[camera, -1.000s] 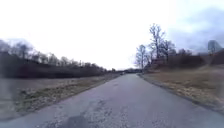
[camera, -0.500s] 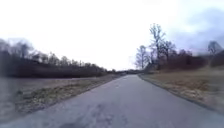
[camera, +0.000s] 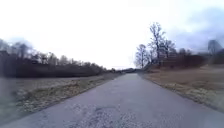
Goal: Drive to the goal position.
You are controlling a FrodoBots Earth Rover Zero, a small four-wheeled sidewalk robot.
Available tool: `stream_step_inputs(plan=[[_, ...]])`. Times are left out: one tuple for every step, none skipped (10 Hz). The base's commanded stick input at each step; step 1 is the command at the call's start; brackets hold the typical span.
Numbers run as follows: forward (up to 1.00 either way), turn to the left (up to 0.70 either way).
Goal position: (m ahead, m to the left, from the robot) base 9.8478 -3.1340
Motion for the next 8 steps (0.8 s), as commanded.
stream_step_inputs(plan=[[0.50, 0.00], [0.50, 0.00], [0.50, 0.00], [0.50, -0.01], [0.50, -0.07], [0.50, -0.26], [0.50, -0.50], [0.50, -0.50]])
